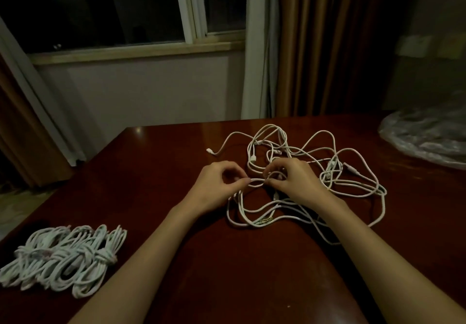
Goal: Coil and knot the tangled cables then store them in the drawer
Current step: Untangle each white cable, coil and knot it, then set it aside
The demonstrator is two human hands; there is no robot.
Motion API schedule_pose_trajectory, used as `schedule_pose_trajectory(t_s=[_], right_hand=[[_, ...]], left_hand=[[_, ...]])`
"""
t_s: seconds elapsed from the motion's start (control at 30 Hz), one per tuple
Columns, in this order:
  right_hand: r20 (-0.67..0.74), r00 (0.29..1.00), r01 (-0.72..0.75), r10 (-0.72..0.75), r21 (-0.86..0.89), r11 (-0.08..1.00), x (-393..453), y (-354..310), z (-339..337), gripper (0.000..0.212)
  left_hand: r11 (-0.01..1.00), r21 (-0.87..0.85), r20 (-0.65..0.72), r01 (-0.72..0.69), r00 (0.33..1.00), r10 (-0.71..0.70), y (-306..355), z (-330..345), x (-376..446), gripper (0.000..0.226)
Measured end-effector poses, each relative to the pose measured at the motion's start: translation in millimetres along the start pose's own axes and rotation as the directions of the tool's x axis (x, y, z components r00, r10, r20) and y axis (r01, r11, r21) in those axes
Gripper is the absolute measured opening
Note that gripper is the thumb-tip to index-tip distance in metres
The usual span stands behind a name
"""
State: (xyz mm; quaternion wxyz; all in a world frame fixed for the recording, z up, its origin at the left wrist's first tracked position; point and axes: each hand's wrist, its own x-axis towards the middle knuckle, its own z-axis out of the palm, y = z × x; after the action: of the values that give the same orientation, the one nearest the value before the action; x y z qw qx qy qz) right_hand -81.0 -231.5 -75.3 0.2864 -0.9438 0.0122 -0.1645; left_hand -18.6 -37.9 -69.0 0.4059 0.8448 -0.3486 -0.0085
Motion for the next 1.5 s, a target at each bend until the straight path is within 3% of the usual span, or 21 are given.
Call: schedule_pose_trajectory(t_s=[0.17, 0.33, 0.43, 0.5, 0.7, 0.8, 0.87, 1.03, 1.13, 1.33, 1.5], right_hand=[[-0.129, 0.989, 0.085, -0.068, 0.125, 0.988, -6.1, -13.2, -11.2, 0.005], [-0.044, 0.986, 0.163, -0.159, 0.083, 0.983, -11.9, -29.2, -3.0, 0.010], [-0.004, 0.986, 0.166, -0.167, 0.063, 0.984, -11.4, -30.9, 4.8, 0.018], [0.028, 0.988, 0.149, -0.151, 0.052, 0.987, -11.3, -32.3, 6.7, 0.021], [0.104, 0.981, 0.153, -0.165, 0.120, 0.981, -16.2, -38.0, -2.0, 0.008], [0.240, 0.958, 0.118, -0.159, 0.178, 0.977, -17.6, -38.9, -11.8, 0.016], [0.307, 0.938, 0.134, -0.162, 0.111, 0.985, -19.1, -38.8, -9.4, 0.011], [0.153, 0.973, 0.158, -0.172, 0.101, 0.982, -17.8, -38.3, 1.1, 0.014], [0.144, 0.977, 0.148, -0.157, 0.068, 0.987, -17.3, -35.8, 4.1, 0.019], [0.097, 0.991, 0.081, -0.093, 0.123, 0.989, -15.2, -33.2, -0.8, 0.025], [0.008, 0.997, 0.074, -0.075, 0.136, 0.988, -16.1, -34.7, -1.6, 0.012]], left_hand=[[0.998, -0.047, -0.036, 0.042, 0.998, -0.044, -10.4, -7.7, -5.0, 0.010], [0.992, 0.096, 0.013, 0.076, 0.997, -0.078, -15.0, -7.6, -6.7, 0.015], [0.959, 0.278, 0.082, 0.056, 0.993, -0.082, -12.3, -6.1, -8.0, 0.023], [0.952, 0.299, 0.090, 0.068, 0.991, -0.099, -11.1, -5.8, -7.8, 0.024], [0.936, 0.343, -0.039, 0.077, 0.997, -0.067, -8.8, -1.8, -8.7, 0.014], [0.979, 0.198, -0.161, 0.044, 0.987, -0.011, -8.0, -5.4, -9.5, 0.010], [0.991, 0.132, -0.183, 0.022, 0.983, 0.003, -3.5, -6.2, -11.3, 0.008], [0.997, -0.081, -0.050, -0.002, 0.999, -0.002, 6.3, -1.8, -15.8, 0.008], [0.982, -0.187, 0.017, 0.026, 1.000, -0.024, 6.6, -2.2, -16.7, 0.013], [0.855, -0.506, 0.094, 0.110, 0.993, -0.072, 9.3, -10.3, -14.2, 0.030], [0.723, -0.686, -0.103, 0.078, 0.974, -0.203, 16.4, -14.3, -11.0, 0.018]])
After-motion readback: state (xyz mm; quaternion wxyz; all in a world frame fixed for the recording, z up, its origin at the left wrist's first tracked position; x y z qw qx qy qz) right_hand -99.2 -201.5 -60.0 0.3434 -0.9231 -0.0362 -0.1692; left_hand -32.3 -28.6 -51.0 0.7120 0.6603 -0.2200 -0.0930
